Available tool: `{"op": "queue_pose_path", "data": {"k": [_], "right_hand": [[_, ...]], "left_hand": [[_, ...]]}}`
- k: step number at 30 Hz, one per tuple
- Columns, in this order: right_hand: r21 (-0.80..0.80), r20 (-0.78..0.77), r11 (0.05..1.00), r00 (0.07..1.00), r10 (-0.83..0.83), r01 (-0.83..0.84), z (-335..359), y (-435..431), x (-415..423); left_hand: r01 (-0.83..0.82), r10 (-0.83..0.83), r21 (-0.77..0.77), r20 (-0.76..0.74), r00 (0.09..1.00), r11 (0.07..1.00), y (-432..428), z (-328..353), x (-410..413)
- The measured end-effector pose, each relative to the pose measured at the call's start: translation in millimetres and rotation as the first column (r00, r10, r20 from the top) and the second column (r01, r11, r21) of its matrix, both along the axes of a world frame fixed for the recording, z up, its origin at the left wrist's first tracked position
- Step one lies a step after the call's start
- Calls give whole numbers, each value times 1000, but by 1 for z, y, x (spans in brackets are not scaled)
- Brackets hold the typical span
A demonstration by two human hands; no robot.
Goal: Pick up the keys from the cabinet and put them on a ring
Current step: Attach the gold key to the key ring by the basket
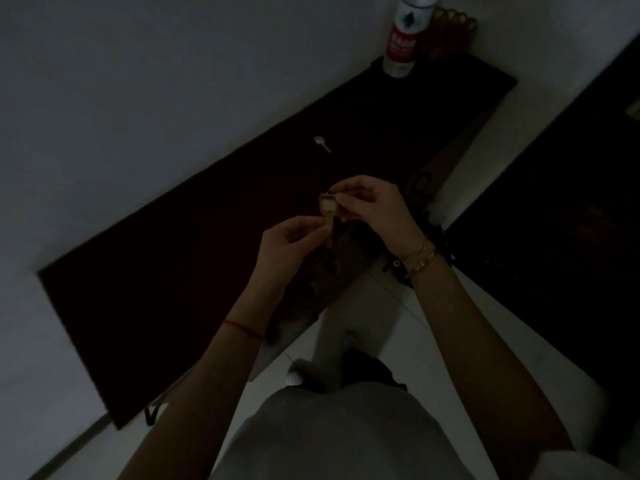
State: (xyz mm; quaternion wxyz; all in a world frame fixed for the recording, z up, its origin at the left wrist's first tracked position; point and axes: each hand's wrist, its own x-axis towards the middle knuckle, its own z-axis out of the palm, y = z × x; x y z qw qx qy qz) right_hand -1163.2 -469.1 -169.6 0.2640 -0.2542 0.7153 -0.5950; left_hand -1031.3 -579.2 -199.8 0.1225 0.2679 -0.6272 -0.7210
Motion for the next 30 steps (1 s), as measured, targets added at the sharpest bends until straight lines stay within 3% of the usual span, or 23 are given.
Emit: {"op": "queue_pose_path", "data": {"k": [10,23,30], "right_hand": [[-19,15,992,992,-124,125,-11,69,-74],[-60,-12,989,991,-135,134,7,166,-224],[-85,3,987,991,-134,133,9,187,-280]], "left_hand": [[146,-146,-41,4,989,988,50,4,-84],[140,-139,16,-82,987,990,150,20,-232],[132,-131,11,-53,990,991,174,24,-288]]}}
